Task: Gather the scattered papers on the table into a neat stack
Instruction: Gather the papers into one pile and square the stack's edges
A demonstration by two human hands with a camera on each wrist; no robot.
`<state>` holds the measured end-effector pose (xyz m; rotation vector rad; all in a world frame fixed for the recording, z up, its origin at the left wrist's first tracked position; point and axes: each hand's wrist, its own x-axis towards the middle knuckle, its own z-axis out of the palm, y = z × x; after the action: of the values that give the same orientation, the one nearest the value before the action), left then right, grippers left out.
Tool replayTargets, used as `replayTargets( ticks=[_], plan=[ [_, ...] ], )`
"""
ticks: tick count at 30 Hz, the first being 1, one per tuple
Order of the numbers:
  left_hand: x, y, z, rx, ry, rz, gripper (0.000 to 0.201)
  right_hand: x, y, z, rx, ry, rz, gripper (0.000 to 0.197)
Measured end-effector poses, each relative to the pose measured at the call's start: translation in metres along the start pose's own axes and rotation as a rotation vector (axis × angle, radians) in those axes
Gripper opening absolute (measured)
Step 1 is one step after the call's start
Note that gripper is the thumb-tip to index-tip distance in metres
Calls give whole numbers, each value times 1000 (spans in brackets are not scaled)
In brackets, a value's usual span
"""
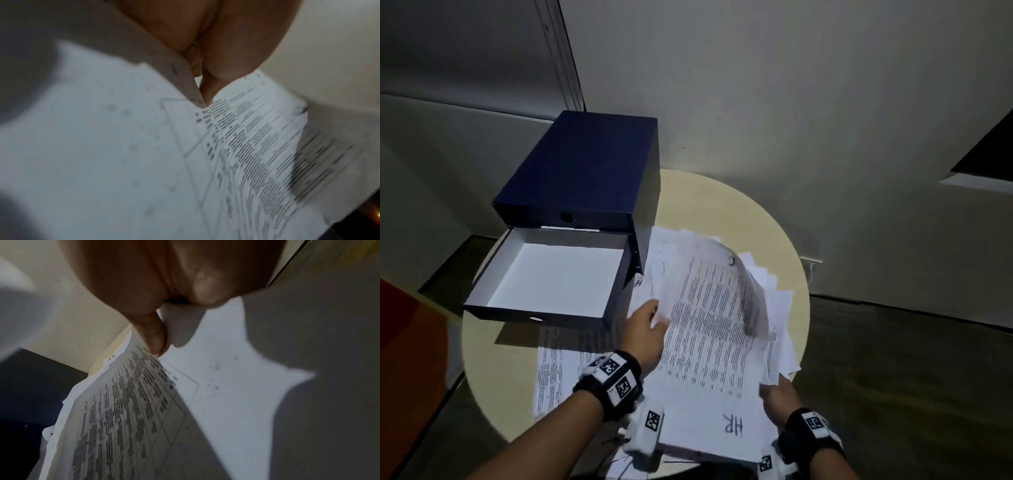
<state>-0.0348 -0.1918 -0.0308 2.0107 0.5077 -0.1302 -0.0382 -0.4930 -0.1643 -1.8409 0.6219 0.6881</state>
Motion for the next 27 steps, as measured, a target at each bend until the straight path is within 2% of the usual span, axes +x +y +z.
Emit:
replayTargets(
  ticks=[1, 2, 3, 5, 7, 9, 12, 14, 16, 17, 19, 21, 24, 25, 27],
  plan=[
    [0, -9, 7, -37, -12, -66, 21, 20, 18, -2, 24, -16, 26, 71],
    [0, -17, 12, -69, -11, -118, 27, 32, 30, -3, 55, -12, 39, 73],
    [0, -23, 16, -88, -9, -156, 33, 31, 30, -2, 91, -22, 39, 68],
    [2, -33, 20, -109, 2, -218, 47, -22, -13, 1, 151, -53, 7, 53],
    [4, -42, 22, -133, 21, -257, 67, -41, -27, 2, 221, -88, -42, 36],
    [5, -47, 22, -131, 28, -281, 79, -52, -37, 3, 268, -121, -63, 28],
    [10, -56, 18, -221, 20, -327, 76, -67, -52, 6, 276, -188, -136, 26],
    [13, -63, 12, -396, -70, -382, 81, -74, -63, 8, 261, -215, -187, 26],
    [12, -65, 5, -468, -199, -374, 56, -77, -73, 13, 239, -263, -210, 29],
    [12, -70, 2, -458, -214, -354, 41, -77, -78, 15, 201, -298, -204, 31],
    [11, -83, -5, -398, -141, -323, 32, -76, -85, 21, 107, -364, -169, 25],
    [12, -103, -13, -273, -48, -340, 30, -69, -86, 26, -52, -275, -185, 12],
    [14, -131, -21, -129, 27, -442, 23, -50, -79, 24, -304, 128, -275, 39],
    [14, -138, -22, -115, 23, -449, 23, -49, -80, 21, -355, 209, -264, 48],
    [15, -147, -24, -90, 3, -441, 24, -43, -78, 15, -429, 229, -171, 63]
  ],
)
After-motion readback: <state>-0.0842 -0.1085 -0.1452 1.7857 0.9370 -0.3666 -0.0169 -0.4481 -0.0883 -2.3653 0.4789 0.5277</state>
